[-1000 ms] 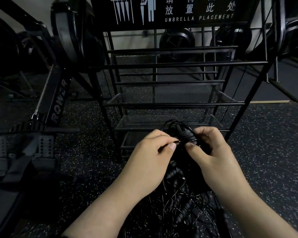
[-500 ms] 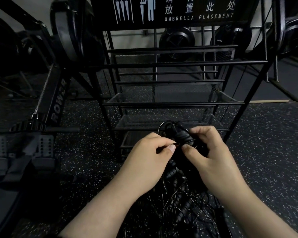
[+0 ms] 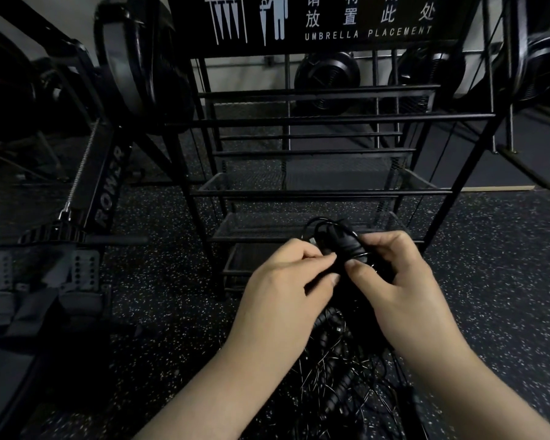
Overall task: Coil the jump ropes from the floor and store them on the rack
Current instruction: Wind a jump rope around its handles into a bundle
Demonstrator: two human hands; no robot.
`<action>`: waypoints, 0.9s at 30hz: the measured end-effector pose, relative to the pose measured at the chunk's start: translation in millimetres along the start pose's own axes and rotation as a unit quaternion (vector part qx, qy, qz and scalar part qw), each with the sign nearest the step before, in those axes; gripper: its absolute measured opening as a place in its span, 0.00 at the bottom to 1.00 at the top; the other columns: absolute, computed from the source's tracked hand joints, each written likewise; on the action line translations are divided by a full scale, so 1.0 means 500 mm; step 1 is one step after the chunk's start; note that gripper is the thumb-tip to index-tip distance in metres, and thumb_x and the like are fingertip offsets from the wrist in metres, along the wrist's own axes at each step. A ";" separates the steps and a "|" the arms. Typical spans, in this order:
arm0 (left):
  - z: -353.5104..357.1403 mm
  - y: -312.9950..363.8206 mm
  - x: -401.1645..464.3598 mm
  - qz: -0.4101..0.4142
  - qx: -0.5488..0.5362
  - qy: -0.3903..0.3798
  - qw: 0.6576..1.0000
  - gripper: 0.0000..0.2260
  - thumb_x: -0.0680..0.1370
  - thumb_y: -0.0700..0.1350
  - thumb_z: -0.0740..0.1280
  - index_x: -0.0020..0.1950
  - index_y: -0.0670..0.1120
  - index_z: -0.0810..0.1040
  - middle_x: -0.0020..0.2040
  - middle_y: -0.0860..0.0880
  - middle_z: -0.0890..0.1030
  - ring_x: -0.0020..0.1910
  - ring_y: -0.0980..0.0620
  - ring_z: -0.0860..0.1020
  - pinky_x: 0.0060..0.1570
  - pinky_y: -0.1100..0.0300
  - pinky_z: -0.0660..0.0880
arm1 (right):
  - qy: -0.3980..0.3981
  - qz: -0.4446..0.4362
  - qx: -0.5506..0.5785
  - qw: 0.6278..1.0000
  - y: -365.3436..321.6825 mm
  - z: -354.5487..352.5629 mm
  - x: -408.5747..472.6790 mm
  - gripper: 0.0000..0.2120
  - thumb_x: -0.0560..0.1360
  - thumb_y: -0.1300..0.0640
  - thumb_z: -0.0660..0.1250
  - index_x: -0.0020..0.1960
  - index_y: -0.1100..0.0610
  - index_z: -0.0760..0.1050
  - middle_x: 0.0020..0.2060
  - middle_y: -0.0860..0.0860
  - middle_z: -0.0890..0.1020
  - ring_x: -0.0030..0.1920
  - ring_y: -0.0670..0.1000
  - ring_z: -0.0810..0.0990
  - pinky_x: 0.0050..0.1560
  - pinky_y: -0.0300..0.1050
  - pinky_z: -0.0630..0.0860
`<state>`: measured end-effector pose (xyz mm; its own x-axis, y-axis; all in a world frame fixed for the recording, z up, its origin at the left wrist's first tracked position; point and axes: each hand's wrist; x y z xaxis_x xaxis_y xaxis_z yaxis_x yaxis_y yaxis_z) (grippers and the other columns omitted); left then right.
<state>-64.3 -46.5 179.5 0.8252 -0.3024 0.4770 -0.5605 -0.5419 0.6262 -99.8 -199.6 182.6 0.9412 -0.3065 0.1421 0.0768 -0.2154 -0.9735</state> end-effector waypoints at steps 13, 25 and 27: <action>0.006 0.005 0.006 -0.095 -0.044 -0.050 0.993 0.07 0.83 0.42 0.65 0.57 0.48 0.81 0.54 0.59 0.75 0.56 0.66 0.73 0.56 0.78 0.64 | -0.035 0.032 -0.030 0.998 0.011 0.001 0.008 0.08 0.79 0.49 0.69 0.56 0.40 0.73 0.50 0.37 0.83 0.48 0.44 0.84 0.52 0.50 0.80; -0.001 0.000 0.013 -0.242 -0.175 -0.070 0.952 0.08 0.84 0.46 0.63 0.58 0.52 0.81 0.59 0.60 0.76 0.58 0.69 0.74 0.56 0.79 0.67 | -0.083 -0.027 -0.062 0.994 0.006 0.012 -0.002 0.04 0.79 0.52 0.70 0.48 0.43 0.80 0.42 0.31 0.80 0.43 0.28 0.78 0.42 0.22 0.70; 0.001 -0.001 0.010 -0.247 -0.199 -0.042 0.947 0.07 0.84 0.44 0.64 0.57 0.51 0.82 0.59 0.58 0.78 0.58 0.67 0.76 0.58 0.76 0.68 | -0.048 -0.038 -0.102 0.993 0.008 0.018 -0.003 0.06 0.76 0.49 0.73 0.50 0.39 0.83 0.57 0.32 0.80 0.61 0.28 0.74 0.56 0.20 0.65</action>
<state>-59.8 -48.3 181.5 0.9871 -0.1582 0.0247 -0.0719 -0.3004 0.9511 -98.0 -191.7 176.9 0.9629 -0.1944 0.1874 0.0906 -0.4213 -0.9024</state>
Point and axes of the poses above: each hand's wrist, its own x-axis towards the middle knuckle, its own z-axis out of the palm, y = z × x
